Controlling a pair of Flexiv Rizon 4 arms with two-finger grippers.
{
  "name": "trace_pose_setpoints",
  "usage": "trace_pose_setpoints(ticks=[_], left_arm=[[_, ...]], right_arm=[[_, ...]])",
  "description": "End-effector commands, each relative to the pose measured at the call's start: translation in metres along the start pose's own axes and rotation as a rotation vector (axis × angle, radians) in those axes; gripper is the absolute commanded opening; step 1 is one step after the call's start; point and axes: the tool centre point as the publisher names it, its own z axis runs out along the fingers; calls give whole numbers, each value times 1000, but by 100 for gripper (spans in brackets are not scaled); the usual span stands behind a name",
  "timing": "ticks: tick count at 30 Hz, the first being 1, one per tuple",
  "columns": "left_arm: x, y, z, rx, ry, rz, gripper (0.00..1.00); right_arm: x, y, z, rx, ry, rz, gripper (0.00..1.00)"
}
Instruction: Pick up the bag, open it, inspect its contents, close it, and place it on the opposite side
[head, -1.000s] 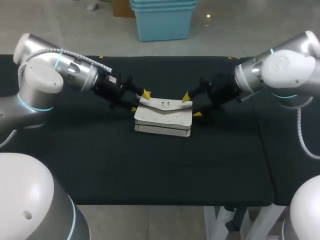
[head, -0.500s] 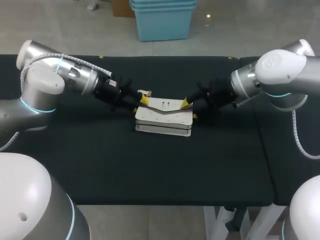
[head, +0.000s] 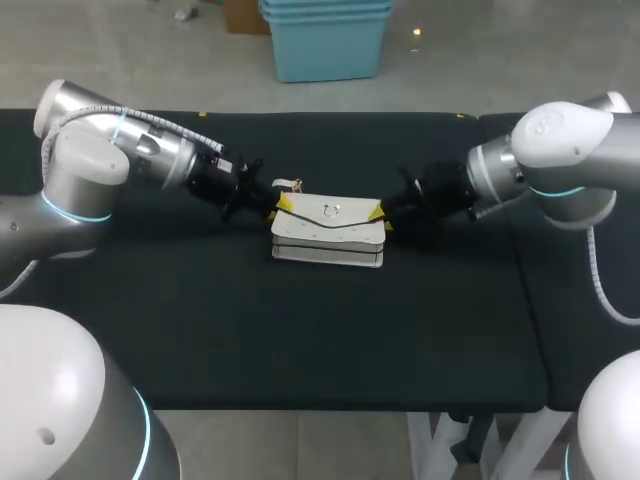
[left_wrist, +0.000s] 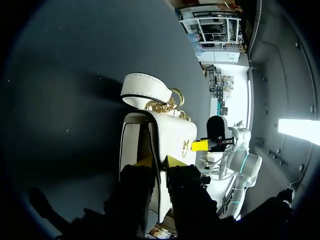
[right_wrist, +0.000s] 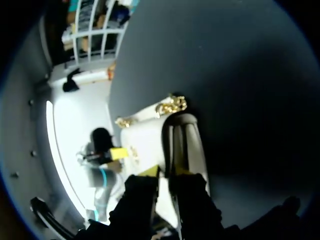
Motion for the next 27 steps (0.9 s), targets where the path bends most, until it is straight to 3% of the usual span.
trace_pose_setpoints(ticks=[1,2,3,12,16,20,21,24,25,26,27], left_arm=[[5,2,2,8,-1,10,42],[7,2,1,9,-1,12,51],[8,3,0,11,-1,15,55],[8,1,3,9,-3,26,44],[1,-4,9,-3,-7,-1,32],[-8,-11,13,-12,-3,-30,25],[-9,-12,13,-17,0,-35,22],[-9,-12,12,-15,0,-36,15],[-8,-11,11,-13,-2,-32,13],[-8,-11,11,-12,-4,-29,11],[-7,-11,11,-12,-4,-27,7]], right_arm=[[2,-6,0,-33,-1,-12,47],[3,-6,-1,-41,1,-15,82],[3,-7,-1,-40,4,-17,100],[5,-7,0,-54,17,-16,100],[2,-3,4,-62,14,-3,98],[-2,0,8,-71,13,16,75],[-2,0,8,-72,13,18,56],[-1,-1,7,-78,15,20,33],[0,-1,6,-81,16,17,11],[1,-2,5,-85,15,13,0],[2,-2,4,-87,14,10,0]])
